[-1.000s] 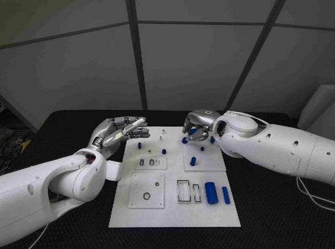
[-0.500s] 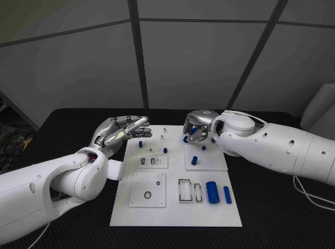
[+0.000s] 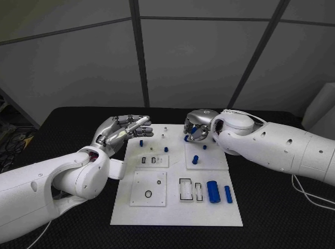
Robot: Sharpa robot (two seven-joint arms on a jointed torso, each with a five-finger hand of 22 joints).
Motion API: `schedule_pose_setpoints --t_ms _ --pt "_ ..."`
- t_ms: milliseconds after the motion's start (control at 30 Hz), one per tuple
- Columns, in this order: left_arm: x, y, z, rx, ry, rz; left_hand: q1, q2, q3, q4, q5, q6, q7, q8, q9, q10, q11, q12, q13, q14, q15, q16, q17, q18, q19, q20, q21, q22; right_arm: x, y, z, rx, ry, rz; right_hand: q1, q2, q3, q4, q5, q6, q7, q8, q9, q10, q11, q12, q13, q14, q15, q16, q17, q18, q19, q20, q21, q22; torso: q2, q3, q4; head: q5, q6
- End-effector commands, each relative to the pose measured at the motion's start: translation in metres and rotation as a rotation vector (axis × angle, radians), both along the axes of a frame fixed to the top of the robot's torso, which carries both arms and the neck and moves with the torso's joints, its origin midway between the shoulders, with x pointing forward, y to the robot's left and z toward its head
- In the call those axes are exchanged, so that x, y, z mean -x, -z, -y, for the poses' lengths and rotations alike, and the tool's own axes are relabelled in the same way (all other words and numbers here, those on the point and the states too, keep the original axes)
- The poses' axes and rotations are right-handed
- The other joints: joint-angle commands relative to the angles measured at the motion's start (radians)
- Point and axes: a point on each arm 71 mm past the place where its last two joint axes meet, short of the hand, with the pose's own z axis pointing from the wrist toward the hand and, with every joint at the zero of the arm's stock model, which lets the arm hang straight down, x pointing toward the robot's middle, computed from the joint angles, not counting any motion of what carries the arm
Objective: Assemble the parts on the task board
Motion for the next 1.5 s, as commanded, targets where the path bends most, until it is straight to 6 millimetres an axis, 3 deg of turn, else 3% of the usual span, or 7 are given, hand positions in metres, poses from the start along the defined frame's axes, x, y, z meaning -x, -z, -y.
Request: schedule_pose_setpoints --t_ms 33,1133,1500 --pt "0.0006 -0.002 0.0025 0.004 0.021 0.008 -0.004 0.004 -0.007 0.001 0.006 0.001 0.01 -0.004 -0.001 0.006 0.004 -0.006 -0.001 0.004 0.001 -0.005 -0.002 -0.028 0.01 0.001 0.006 0.0 -0.0005 -0.0006 -0.0026 0.012 -0.017 -0.004 0.011 0.0 0.006 0.0 0.003 0.007 0.002 0.001 0.002 -0.006 0.0 -0.004 0.001 0.017 0.006 0.005 0.001 -0.018 0.001 0.001 0.007 0.003 0.002 -0.0005 0.0004 0.001 -0.002" --pt "-0.0001 -0.0026 0.0012 0.003 0.023 0.007 -0.005 0.005 -0.008 0.001 0.006 0.001 0.011 -0.005 -0.001 0.006 0.004 -0.007 -0.001 0.004 0.001 -0.005 -0.002 -0.028 0.01 0.001 0.006 0.0 -0.0055 0.0047 -0.0059 0.043 -0.021 -0.045 0.026 0.016 0.047 0.007 0.006 0.017 -0.002 0.001 0.005 0.018 -0.005 -0.003 0.003 0.013 0.003 0.03 0.016 -0.021 0.009 -0.001 0.02 0.025 0.01 -0.0025 0.0015 0.003 -0.016" --pt "-0.0004 -0.0024 -0.0004 0.002 0.02 0.006 -0.007 0.007 -0.009 0.0 0.006 0.0 0.012 -0.006 -0.002 0.006 0.005 -0.008 -0.001 0.004 0.002 -0.006 -0.002 -0.028 0.009 0.001 0.006 -0.001 -0.0012 -0.0026 -0.004 -0.014 -0.036 0.026 0.06 0.029 0.1 -0.004 -0.006 0.044 -0.011 0.006 0.013 0.076 -0.02 0.002 0.01 0.012 -0.011 0.058 0.036 -0.03 0.034 -0.012 0.044 0.076 0.011 -0.0031 0.002 0.005 -0.014"
